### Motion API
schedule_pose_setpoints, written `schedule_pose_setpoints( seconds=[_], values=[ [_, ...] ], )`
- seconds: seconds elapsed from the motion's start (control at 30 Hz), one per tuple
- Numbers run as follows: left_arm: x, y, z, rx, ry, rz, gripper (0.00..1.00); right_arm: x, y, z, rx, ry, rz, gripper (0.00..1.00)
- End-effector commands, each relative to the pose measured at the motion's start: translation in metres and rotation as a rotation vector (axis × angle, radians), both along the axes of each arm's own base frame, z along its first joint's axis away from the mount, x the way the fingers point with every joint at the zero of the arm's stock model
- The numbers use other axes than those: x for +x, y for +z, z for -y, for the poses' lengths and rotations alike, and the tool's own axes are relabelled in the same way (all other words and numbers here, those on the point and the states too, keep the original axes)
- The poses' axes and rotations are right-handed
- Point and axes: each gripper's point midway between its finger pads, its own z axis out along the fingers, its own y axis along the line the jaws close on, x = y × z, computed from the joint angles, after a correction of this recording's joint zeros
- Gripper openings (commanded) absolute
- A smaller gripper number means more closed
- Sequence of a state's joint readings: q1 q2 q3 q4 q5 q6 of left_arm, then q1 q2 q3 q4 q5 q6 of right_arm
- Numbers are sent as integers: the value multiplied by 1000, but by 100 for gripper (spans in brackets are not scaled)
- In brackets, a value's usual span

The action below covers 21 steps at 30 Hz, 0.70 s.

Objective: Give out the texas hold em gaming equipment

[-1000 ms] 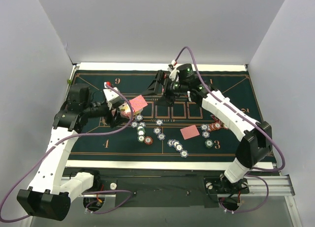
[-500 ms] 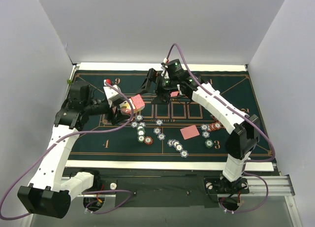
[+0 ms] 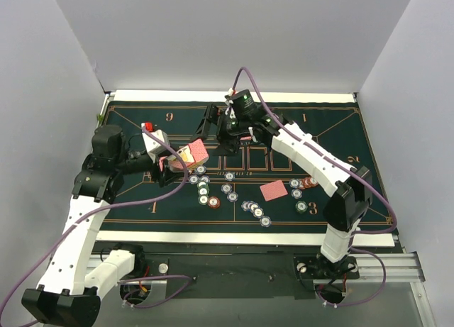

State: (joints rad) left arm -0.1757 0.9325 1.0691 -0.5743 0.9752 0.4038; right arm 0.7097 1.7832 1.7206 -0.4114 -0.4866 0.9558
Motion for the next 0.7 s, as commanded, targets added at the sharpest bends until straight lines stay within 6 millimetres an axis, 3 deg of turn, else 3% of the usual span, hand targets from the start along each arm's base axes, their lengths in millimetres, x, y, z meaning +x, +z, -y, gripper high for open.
schedule_pose_setpoints(
  seconds=[0.0,0.27,0.5,0.67],
  values=[
    [4,6,6,-34,-30,27,44,-8,35,5,53,1,61,100],
    [11,5,2,-19,-21,50,44,-4,35,16,66,1,42,100],
    [16,30,0,-39,-9,88,44,-3,41,20,79,1,51,100],
    [11,31,1,-64,-16,81,44,-4,46,19,104,11,76,100]
  ],
)
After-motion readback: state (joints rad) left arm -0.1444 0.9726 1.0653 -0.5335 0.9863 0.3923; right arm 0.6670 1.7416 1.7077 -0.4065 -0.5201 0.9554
